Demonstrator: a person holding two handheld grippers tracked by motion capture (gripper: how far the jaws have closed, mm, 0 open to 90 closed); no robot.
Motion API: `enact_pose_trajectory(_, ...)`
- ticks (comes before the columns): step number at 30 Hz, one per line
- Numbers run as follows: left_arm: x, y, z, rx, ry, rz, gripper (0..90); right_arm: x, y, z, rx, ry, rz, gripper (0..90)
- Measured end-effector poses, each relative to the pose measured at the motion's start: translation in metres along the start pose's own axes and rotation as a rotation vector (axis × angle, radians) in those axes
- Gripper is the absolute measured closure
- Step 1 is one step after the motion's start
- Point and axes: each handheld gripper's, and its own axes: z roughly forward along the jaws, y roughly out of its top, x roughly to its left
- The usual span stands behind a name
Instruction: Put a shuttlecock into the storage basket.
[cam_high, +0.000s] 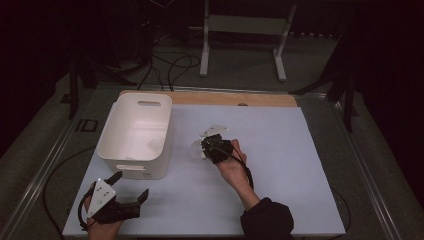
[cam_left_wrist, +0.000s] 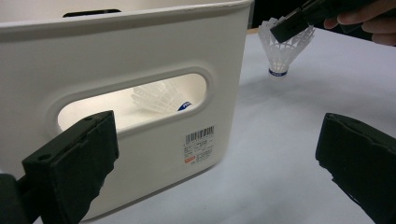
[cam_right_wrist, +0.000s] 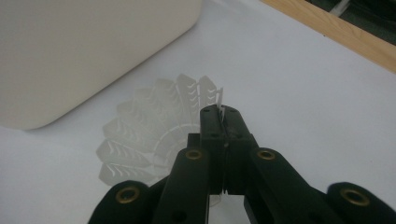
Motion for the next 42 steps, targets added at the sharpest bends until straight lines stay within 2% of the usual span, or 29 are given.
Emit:
enact_pose_trajectory(33,0.000,0.000,0.000,0.001,0.000,0.001,0.0,0.002,0.007,-0.013,-0.053,0.019,0.023,89.2)
enact_pose_trajectory(42,0.000,0.000,0.000,-0.001,0.001,0.000,0.0,0.002,0.012,-0.018,-0.074,0.018,0.015,89.2)
